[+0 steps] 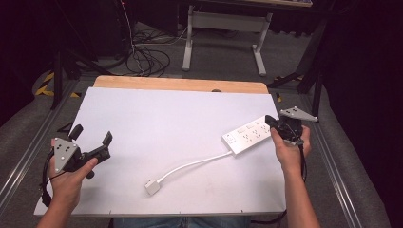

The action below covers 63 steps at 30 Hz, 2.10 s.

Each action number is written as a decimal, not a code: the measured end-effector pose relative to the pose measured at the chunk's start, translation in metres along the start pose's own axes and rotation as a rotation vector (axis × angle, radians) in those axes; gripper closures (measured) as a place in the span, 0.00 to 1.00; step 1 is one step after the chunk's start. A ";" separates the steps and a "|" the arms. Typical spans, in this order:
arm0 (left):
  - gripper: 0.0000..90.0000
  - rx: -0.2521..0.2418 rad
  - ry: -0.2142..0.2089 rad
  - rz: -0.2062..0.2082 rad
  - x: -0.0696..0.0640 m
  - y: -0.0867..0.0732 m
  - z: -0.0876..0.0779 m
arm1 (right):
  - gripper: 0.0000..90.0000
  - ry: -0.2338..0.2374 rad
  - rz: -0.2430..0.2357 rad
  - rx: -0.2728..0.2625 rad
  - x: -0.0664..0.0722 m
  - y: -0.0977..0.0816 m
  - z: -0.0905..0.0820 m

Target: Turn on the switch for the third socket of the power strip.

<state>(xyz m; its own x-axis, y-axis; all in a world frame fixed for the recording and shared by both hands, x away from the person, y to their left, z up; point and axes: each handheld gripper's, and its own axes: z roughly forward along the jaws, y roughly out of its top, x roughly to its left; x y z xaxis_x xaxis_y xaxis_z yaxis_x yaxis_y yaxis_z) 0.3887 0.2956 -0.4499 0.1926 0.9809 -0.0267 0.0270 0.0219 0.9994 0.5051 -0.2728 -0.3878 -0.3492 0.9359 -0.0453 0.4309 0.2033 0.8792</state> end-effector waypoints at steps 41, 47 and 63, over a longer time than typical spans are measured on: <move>0.06 0.004 0.016 0.000 0.003 -0.001 -0.004 | 1.00 -0.024 0.036 0.149 -0.020 0.004 0.052; 0.06 0.005 0.016 0.000 0.003 -0.001 -0.004 | 1.00 -0.022 0.030 0.167 -0.021 0.004 0.058; 0.06 0.013 0.016 0.005 0.004 -0.002 -0.004 | 1.00 -0.024 0.032 0.224 -0.026 0.000 0.074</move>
<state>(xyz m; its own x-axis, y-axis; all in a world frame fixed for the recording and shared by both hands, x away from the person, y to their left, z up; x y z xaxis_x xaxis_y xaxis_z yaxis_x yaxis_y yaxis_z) 0.3856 0.3004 -0.4518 0.1768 0.9840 -0.0216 0.0389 0.0150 0.9991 0.5759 -0.2756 -0.4218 -0.3140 0.9489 -0.0324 0.6165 0.2297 0.7531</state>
